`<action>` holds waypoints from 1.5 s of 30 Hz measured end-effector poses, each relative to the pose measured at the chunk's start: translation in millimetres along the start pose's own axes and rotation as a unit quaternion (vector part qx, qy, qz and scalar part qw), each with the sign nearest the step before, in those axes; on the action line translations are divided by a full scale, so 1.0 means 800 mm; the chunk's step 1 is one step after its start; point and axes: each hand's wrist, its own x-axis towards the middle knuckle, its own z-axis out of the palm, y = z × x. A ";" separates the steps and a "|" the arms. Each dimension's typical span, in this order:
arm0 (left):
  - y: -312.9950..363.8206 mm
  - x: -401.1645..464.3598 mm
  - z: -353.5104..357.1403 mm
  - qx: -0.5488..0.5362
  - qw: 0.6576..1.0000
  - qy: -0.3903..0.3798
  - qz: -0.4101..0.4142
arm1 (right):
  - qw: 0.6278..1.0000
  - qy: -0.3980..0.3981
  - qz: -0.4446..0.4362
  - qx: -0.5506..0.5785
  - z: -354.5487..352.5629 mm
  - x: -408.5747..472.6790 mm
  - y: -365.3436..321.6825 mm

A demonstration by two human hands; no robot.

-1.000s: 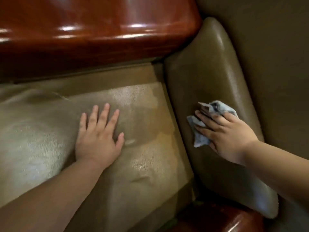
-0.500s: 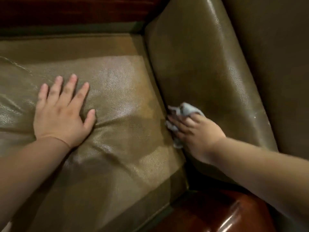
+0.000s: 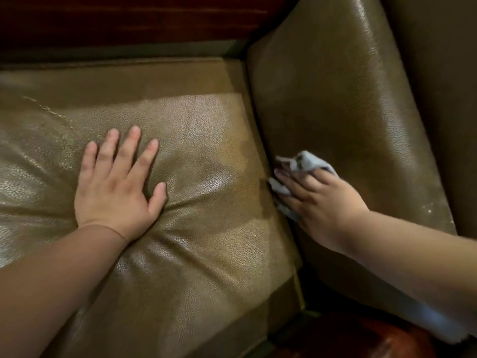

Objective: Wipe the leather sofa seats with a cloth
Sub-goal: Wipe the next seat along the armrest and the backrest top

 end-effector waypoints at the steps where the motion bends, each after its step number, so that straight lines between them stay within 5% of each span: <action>1: 0.001 0.000 -0.001 -0.001 1.000 0.002 0.000 | 1.000 -0.012 -0.017 -0.007 0.004 -0.015 0.006; 4: 0.005 0.000 -0.001 0.004 1.000 0.002 -0.001 | 0.996 0.086 0.038 0.008 -0.016 0.013 0.058; 7: 0.006 0.000 -0.008 0.005 1.000 -0.011 -0.002 | 0.991 0.068 0.111 0.001 -0.039 0.038 0.077; 14: 0.018 0.001 -0.036 0.040 0.998 -0.047 -0.020 | 0.997 0.009 -0.045 0.056 0.035 -0.160 -0.039; 20: 0.137 -0.019 -0.038 0.004 0.984 -0.110 -0.139 | 0.971 0.177 0.130 0.091 0.016 -0.164 0.035; 25: 0.214 -0.077 0.013 0.062 0.984 -0.127 0.104 | 0.952 0.188 0.188 0.152 0.058 -0.233 -0.040; 30: 0.207 -0.078 0.022 0.061 0.989 -0.090 0.104 | 0.944 0.164 0.197 0.207 0.090 -0.303 -0.089; 38: 0.208 -0.083 0.029 0.024 0.993 -0.039 0.109 | 0.923 0.208 0.255 0.198 0.003 -0.148 0.045; 45: 0.207 -0.077 0.021 0.042 0.991 -0.073 0.103 | 0.939 0.165 0.232 0.193 0.081 -0.284 -0.096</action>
